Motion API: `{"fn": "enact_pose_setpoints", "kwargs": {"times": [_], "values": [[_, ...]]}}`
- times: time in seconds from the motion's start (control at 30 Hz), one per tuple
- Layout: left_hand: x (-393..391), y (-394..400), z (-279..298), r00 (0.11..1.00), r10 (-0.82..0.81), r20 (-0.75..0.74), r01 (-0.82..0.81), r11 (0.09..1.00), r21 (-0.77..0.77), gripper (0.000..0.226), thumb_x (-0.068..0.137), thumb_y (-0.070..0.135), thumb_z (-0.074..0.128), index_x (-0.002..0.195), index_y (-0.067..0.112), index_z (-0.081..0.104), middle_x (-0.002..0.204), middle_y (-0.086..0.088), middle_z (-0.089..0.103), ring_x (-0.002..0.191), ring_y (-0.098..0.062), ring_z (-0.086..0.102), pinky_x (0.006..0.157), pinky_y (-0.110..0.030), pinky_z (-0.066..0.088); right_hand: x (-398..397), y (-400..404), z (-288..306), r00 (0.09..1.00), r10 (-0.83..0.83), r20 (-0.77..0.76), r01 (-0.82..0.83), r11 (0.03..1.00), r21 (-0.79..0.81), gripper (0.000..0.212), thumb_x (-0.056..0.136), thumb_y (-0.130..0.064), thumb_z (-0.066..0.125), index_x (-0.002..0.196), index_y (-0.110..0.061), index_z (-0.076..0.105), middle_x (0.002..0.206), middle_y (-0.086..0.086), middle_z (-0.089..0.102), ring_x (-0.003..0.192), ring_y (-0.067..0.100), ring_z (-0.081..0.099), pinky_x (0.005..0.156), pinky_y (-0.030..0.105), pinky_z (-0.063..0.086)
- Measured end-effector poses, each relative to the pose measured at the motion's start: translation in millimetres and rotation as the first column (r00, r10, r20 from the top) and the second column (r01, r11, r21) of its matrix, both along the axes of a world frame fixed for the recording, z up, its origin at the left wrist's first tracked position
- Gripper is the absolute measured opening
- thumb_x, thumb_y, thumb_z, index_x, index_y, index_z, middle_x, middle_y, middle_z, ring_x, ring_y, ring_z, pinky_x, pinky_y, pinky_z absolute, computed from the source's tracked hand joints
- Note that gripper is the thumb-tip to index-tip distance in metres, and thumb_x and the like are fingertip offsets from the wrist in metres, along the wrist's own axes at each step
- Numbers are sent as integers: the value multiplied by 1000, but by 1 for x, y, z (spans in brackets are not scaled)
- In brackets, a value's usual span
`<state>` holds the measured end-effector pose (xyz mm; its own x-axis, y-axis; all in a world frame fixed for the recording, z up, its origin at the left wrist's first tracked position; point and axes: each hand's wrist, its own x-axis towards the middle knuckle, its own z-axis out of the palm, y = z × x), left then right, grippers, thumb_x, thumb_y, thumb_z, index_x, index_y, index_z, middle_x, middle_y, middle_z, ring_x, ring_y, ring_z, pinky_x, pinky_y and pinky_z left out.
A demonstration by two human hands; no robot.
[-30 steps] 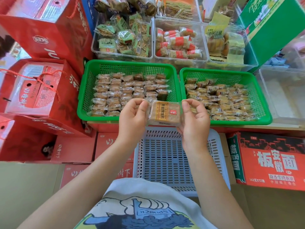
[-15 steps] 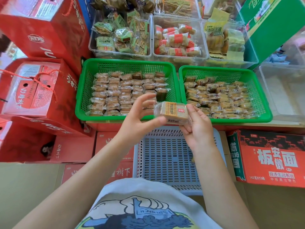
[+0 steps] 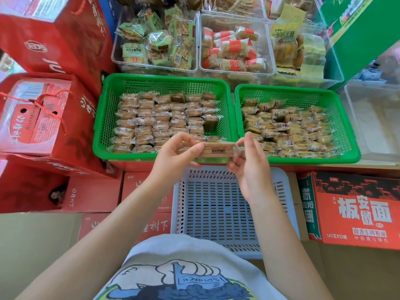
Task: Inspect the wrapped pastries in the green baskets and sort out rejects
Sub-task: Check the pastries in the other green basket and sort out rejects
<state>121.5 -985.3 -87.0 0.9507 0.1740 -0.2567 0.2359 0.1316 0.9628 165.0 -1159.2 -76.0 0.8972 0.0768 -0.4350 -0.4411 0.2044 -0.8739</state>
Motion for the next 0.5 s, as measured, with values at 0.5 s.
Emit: {"fn": "enact_pose_setpoints", "kwargs": {"times": [0.5], "values": [[65, 9, -47, 927, 46, -371, -144, 960, -240, 11, 103, 22, 54, 108, 14, 59, 97, -8, 68, 75, -19, 70, 57, -26, 45, 61, -10, -28, 837, 542, 81, -408, 715, -568, 48, 78, -59, 70, 122, -49, 55, 124, -12, 55, 111, -1, 53, 92, 25, 48]]}}
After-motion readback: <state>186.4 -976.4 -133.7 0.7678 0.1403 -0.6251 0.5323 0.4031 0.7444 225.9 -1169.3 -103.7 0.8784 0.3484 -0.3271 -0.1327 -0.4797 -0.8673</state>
